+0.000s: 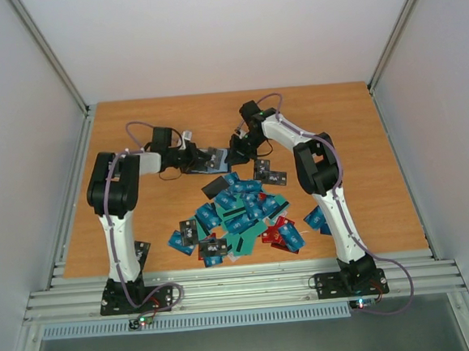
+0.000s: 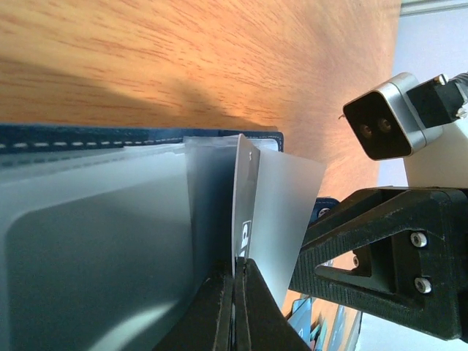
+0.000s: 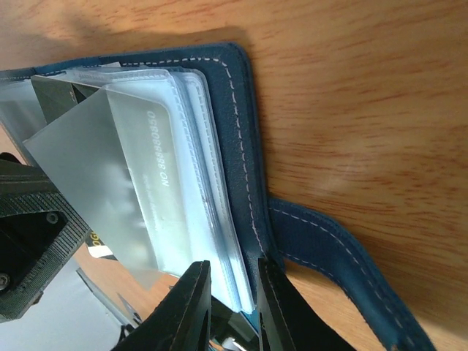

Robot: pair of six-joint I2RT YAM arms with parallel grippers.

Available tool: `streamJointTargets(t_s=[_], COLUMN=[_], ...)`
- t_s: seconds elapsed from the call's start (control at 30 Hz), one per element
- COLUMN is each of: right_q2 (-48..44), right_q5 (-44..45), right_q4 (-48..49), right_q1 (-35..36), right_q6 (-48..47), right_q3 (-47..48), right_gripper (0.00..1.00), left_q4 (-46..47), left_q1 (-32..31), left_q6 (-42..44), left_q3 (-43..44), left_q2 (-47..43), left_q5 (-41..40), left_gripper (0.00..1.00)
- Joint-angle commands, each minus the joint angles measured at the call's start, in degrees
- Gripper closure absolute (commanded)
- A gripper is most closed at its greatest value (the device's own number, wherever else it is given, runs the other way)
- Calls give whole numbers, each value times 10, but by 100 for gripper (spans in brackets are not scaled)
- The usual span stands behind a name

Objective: Put the credit cards into the card holder

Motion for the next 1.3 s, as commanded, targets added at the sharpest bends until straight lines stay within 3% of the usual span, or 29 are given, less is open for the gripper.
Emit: streamJointTargets(t_s=[0.0,0.37,0.67,0.97,1.13,1.27], right_q2=[19,22,27,25,20,18], right_q5=[-2,-2,-5,-7,-6,-6], right_q4=[-5,4,11,11,13,13], right_q1=[10,12,16,20,21,21], right_q6=[17,31,41,43,43,44], right_q3=[-13,-15,-17,-24,-35,-36], right_gripper=[80,81,81,83,83,83], left_q4=[-4,-38,-31,-36,-41,-40], left_q1=[-15,-26,-32,-43,-54,-62], left_q6=[-5,-11,-73,-111,-111,-111], left_q3=[-14,-22,-35,-37,-33,-38], left_q2=[8,-2,-9,-11,-13,-17], left_q5=[-19,-38,-69,-111,-118,-114], left_gripper=[100,96,91,91,88,79])
